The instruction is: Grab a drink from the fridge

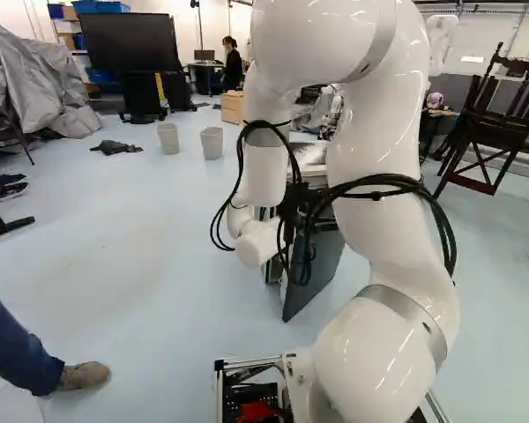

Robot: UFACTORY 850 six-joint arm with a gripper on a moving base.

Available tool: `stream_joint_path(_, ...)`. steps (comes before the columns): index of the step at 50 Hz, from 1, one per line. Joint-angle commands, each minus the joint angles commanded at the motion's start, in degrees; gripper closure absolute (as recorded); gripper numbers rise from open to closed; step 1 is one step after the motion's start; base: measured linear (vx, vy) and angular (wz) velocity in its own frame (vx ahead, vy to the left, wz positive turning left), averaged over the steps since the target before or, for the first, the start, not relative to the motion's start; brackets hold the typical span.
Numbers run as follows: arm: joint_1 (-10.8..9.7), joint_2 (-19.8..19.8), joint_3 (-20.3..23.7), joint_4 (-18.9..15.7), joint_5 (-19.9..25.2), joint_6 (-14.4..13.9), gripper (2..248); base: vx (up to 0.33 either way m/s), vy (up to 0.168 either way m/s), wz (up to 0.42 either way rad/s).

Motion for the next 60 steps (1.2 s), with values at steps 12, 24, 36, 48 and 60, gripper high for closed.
stream_joint_path(12, -0.94, 0.83, 1.68, 1.50, 0.01, 0.00, 3, 0.000, 0.000, 0.000)
stream_joint_path(24, -2.20, 1.48, 3.05, 3.00, 0.02, 0.00, 3, 0.000, 0.000, 0.000)
stream_joint_path(36, -3.81, 1.98, 4.15, 4.50, 0.02, 0.00, 3, 0.000, 0.000, 0.000)
stream_joint_path(48, -5.72, 2.34, 4.97, 6.00, 0.02, 0.00, 3, 0.000, 0.000, 0.000)
stream_joint_path(60, -7.93, 2.58, 5.53, 7.51, 0.02, 0.00, 3, 0.000, 0.000, 0.000)
